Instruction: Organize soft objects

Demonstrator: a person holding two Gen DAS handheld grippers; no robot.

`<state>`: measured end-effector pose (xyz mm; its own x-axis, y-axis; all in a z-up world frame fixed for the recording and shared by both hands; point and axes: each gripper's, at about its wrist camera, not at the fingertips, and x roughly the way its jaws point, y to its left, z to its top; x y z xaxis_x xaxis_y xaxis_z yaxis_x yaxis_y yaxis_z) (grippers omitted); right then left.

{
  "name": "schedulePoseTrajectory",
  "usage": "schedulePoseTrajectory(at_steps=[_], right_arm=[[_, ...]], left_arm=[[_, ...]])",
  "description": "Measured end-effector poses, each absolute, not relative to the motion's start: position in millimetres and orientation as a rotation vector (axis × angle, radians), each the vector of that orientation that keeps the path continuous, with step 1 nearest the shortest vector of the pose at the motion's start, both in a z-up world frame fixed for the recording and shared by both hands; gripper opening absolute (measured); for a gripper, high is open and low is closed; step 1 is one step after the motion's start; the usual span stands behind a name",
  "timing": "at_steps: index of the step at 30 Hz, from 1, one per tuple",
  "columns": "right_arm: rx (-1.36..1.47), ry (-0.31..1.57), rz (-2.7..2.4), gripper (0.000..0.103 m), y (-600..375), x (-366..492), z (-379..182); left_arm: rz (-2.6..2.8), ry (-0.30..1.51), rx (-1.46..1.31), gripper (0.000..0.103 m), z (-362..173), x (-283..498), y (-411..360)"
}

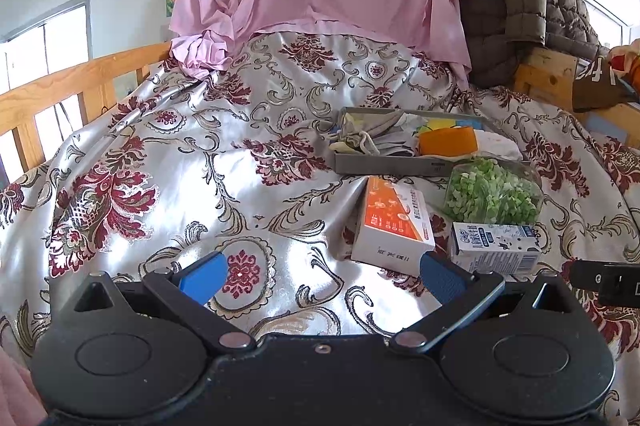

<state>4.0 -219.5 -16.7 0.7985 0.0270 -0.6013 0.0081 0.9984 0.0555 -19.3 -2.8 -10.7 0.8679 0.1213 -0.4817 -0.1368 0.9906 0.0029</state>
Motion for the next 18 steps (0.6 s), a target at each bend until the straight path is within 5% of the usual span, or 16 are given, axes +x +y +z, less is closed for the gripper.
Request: schedulePoseTrajectory(at_steps=[18], right_arm=[[0.056,0.647,0.01,0.103,-219.3,4.0,-16.8]], left_arm=[[0.138,0.504,-0.03,0.102,-10.8,-19.2,-2.5]])
